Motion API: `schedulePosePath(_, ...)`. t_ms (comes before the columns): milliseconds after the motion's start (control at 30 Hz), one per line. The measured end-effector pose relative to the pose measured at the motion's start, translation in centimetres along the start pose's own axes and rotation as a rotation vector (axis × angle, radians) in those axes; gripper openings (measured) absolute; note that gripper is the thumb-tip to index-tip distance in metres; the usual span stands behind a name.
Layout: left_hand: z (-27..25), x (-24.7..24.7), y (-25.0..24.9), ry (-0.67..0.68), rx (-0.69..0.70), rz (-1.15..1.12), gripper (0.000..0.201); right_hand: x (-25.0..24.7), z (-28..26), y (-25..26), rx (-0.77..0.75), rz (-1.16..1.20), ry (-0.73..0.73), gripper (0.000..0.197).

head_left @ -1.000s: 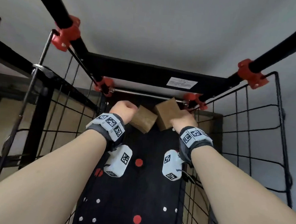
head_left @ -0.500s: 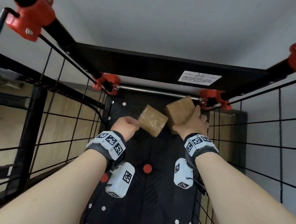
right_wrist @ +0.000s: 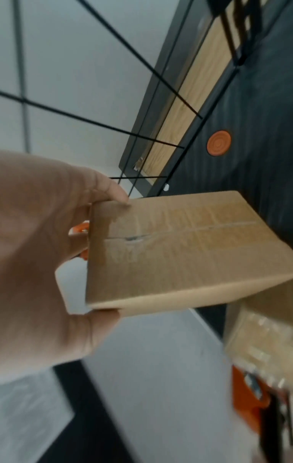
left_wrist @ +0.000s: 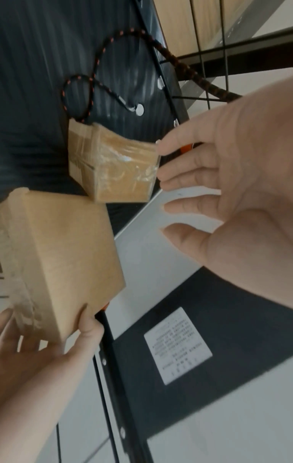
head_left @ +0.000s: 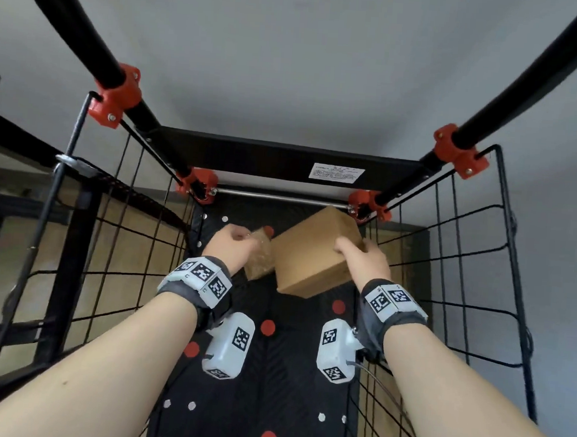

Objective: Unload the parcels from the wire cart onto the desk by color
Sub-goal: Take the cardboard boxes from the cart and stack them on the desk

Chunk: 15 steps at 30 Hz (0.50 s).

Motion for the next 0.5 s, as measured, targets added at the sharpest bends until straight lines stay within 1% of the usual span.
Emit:
schedulePosePath(33, -0.8, -0.4, -0.3, -0.003, 0.001, -0.007, 0.061, -0.5, -1.0, 0.5, -0.012, 0.036, 0.012, 0.033)
schedulePosePath(67, -1.6, -0.8, -0.7, -0.003, 0.001, -0.009, 0.061, -0.8, -2.3, 1.1, -0.013, 0.098, 0.038, 0.031)
schedulePosePath(100, -2.3, -1.3, -1.3, -0.003, -0.011, -0.028, 0.058, -1.1, -3.5, 1.6, -0.003, 0.191, 0.076, 0.023)
schedulePosePath(133, -3.0, -1.7, -1.9, 0.005, -0.042, -0.076, 0.057, -1.4, -4.8, 2.3, -0.009, 0.301, 0.115, 0.012)
schedulePosePath(167, -3.8, -2.2, -2.6, 0.017, -0.081, -0.139, 0.058, -1.8, -5.9, 3.0, -0.019, 0.392, 0.145, 0.005)
schedulePosePath(200, -4.6, -2.9, -3.3, 0.019, -0.115, -0.205, 0.059, -2.2, -7.2, 3.9, -0.048, 0.458, 0.172, 0.01)
schedulePosePath(233, -5.6, -3.7, -4.1, 0.012, -0.135, -0.262, 0.059, -2.5, -8.5, 4.8, -0.078, 0.475, 0.2, 0.017)
schedulePosePath(300, -7.5, -5.3, -5.6, 0.008, -0.125, -0.307, 0.053, -3.0, -11.4, 6.7, -0.152, 0.456, 0.256, 0.046)
schedulePosePath(333, -8.5, -6.1, -6.4, 0.015, -0.105, -0.306, 0.047, -3.2, -12.9, 7.6, -0.187, 0.436, 0.274, 0.057)
schedulePosePath(433, -12.0, -8.6, -8.8, 0.079, -0.027, -0.335, 0.015, -4.8, -16.6, 9.2, -0.216, 0.423, 0.224, 0.058)
schedulePosePath(467, -13.3, -9.3, -9.6, 0.113, -0.011, -0.351, 0.01, -5.2, -17.8, 9.7, -0.222, 0.439, 0.22, 0.058)
schedulePosePath(500, -14.7, -10.1, -10.3, 0.146, 0.009, -0.365, 0.01, -5.5, -19.1, 10.2, -0.223, 0.445, 0.227, 0.058)
Point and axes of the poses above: each hand's wrist, its own z-axis towards the middle knuckle, its own x-axis out of the palm, y = z × x, the point moved 8 cm from there along z, towards the middle knuckle, and after that the axes turned 9 degrees about -z, right-handed, at the moved point
